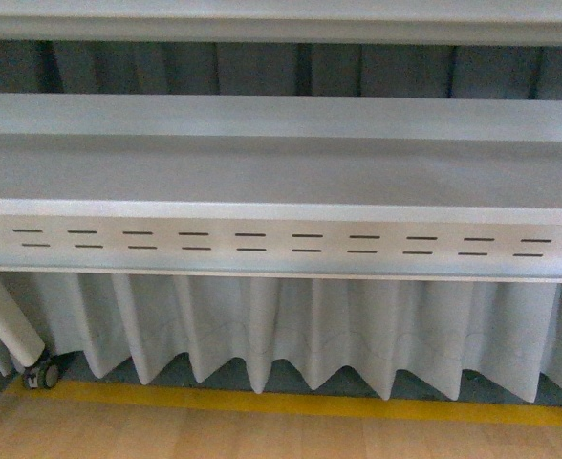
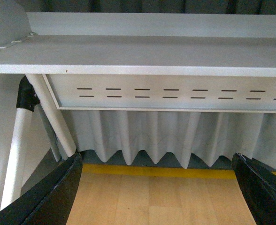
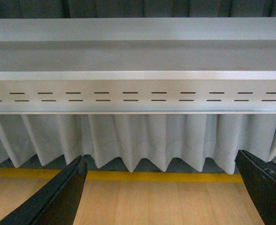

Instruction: Wind up and store yellow beetle toy

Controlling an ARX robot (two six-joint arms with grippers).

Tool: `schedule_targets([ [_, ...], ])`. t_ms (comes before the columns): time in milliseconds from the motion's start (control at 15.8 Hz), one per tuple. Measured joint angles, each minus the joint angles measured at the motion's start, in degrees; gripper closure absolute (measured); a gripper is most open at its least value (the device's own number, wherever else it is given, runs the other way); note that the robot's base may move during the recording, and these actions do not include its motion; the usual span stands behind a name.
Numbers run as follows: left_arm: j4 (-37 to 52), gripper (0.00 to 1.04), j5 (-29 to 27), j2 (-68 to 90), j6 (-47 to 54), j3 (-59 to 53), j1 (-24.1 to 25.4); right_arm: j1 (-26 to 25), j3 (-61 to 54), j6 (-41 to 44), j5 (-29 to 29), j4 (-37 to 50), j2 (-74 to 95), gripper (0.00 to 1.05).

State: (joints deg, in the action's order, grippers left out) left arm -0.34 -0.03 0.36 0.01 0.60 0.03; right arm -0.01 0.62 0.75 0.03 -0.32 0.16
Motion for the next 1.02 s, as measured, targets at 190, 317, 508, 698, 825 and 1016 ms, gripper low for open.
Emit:
schedule_targets([
  [190,0.00,0.07,0.00,0.00,0.02,0.00,0.00,0.00,0.00,0.00,0.00,0.02,0.00,0.06],
  [317,0.00,0.07,0.00,0.00,0.00,0.00,0.00,0.00,0.00,0.00,0.00,0.02,0.00,0.06],
  [508,0.00,0.07,0.00,0.00,0.02,0.00,0.00,0.00,0.00,0.00,0.00,0.02,0.00,0.06],
  [698,0.00,0.07,0.00,0.00,0.00,0.00,0.00,0.00,0.00,0.00,0.00,0.02,0.00,0.06],
  [825,0.00,0.07,0.00,0.00,0.02,0.00,0.00,0.00,0.00,0.00,0.00,0.02,0.00,0.06],
  [1016,0.00,0.07,0.00,0.00,0.00,0.00,0.00,0.00,0.00,0.00,0.00,0.02,0.00,0.06],
])
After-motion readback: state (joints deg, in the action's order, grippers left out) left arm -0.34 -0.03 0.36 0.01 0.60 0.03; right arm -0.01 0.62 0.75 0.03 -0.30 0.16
